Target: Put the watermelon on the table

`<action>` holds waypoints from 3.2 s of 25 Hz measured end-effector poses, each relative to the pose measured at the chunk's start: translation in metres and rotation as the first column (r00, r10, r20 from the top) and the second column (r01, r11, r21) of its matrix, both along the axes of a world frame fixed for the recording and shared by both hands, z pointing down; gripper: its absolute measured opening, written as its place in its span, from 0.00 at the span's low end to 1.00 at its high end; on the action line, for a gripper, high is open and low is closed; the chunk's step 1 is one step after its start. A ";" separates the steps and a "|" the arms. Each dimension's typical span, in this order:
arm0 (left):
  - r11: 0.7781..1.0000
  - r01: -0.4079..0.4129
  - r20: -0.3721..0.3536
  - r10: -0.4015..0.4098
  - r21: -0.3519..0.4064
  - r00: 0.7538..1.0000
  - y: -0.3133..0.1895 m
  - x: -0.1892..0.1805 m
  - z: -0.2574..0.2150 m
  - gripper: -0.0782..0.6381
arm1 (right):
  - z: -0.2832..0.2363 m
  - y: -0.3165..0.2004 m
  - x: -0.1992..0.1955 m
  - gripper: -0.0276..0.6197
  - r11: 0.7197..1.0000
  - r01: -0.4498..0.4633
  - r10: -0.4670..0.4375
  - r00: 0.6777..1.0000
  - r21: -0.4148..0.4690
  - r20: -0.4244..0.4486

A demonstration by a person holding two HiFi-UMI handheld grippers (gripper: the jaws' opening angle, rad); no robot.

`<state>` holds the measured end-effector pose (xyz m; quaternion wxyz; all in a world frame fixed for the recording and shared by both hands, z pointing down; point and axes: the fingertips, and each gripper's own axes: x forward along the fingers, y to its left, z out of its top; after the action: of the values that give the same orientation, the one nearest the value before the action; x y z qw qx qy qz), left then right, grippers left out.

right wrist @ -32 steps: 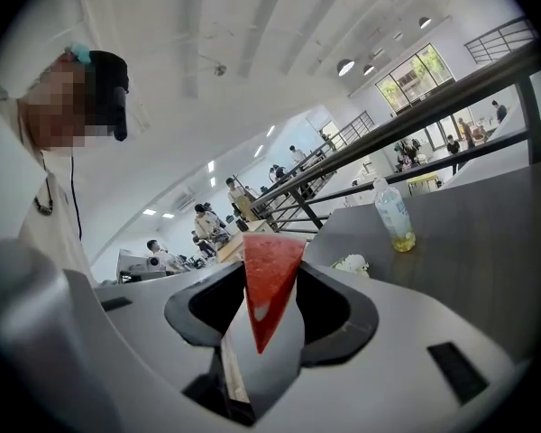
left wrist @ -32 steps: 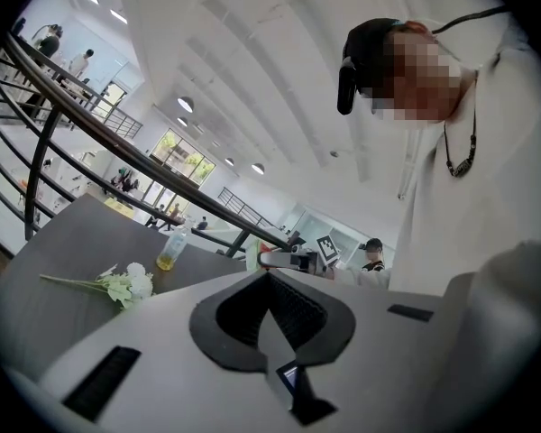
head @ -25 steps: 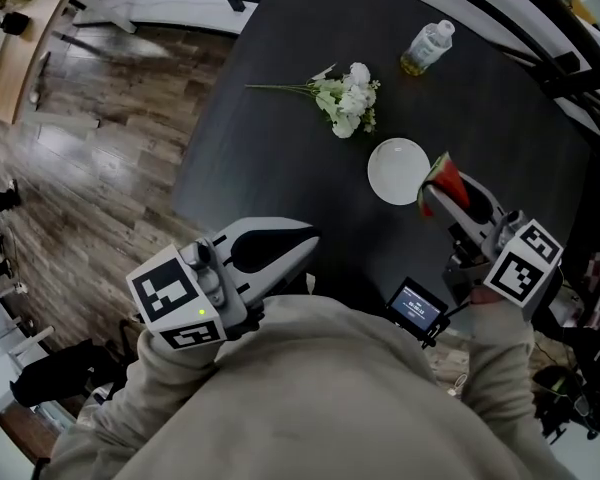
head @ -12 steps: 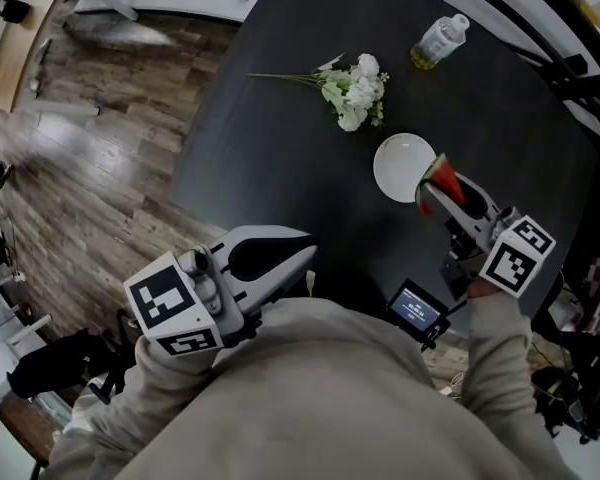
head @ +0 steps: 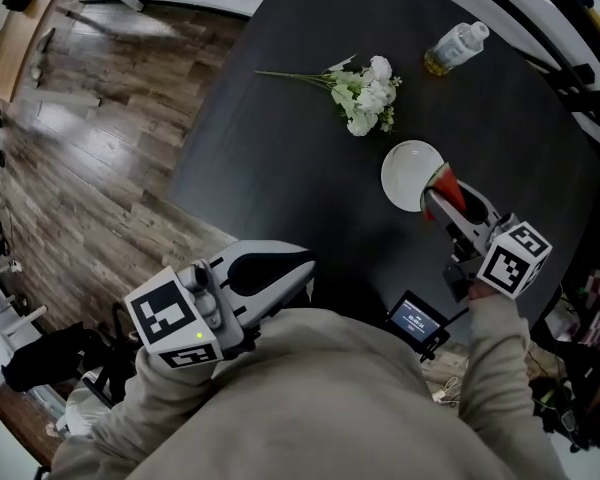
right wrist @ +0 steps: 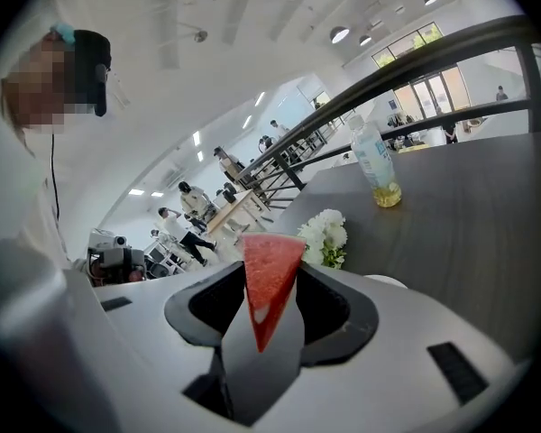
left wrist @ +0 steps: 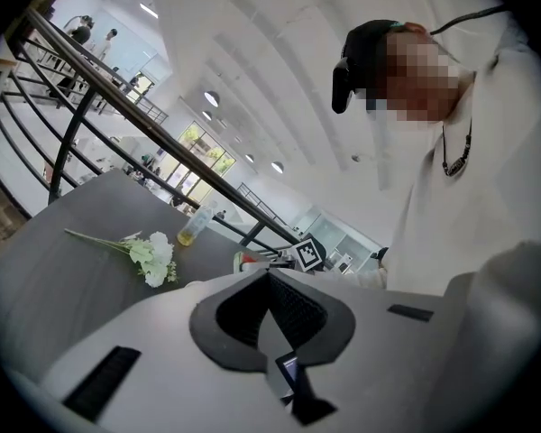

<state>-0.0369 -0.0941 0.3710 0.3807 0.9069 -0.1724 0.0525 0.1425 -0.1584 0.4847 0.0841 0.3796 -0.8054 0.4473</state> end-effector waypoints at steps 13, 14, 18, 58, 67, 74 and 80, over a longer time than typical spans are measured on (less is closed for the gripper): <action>1.000 0.000 0.029 0.000 0.006 1.000 0.003 0.000 0.010 0.11 | 0.059 -0.006 0.009 0.34 0.997 0.007 -0.012 0.997 -0.071 -0.073; 1.000 0.000 0.031 0.000 0.006 1.000 0.004 0.000 0.011 0.11 | 0.063 -0.006 0.009 0.34 0.997 0.008 -0.014 0.997 -0.077 -0.077; 1.000 0.002 0.031 -0.002 -0.001 1.000 0.008 -0.001 0.013 0.11 | 0.077 -0.005 0.009 0.34 0.995 0.012 -0.021 0.996 -0.102 -0.090; 0.998 0.051 0.024 -0.050 -0.030 0.998 0.009 -0.014 0.020 0.11 | 0.170 -0.003 0.005 0.34 0.975 0.145 -0.206 0.869 -0.168 -0.449; 0.997 0.066 0.011 -0.066 -0.045 0.998 0.010 -0.016 0.020 0.11 | 0.171 -0.005 0.004 0.34 0.975 0.139 -0.203 0.872 -0.172 -0.445; 0.998 0.046 0.002 -0.046 -0.043 0.999 0.018 -0.009 0.018 0.11 | 0.169 -0.005 0.003 0.34 0.977 0.142 -0.199 0.871 -0.159 -0.449; 0.997 0.061 0.012 -0.061 -0.044 0.998 0.018 -0.018 0.017 0.11 | 0.168 -0.001 0.002 0.34 0.976 0.143 -0.203 0.874 -0.166 -0.442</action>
<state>-0.0552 -0.0760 0.3881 0.4014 0.8922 -0.2008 0.0497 0.1444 -0.1591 0.6529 0.3347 0.3941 -0.7634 0.3872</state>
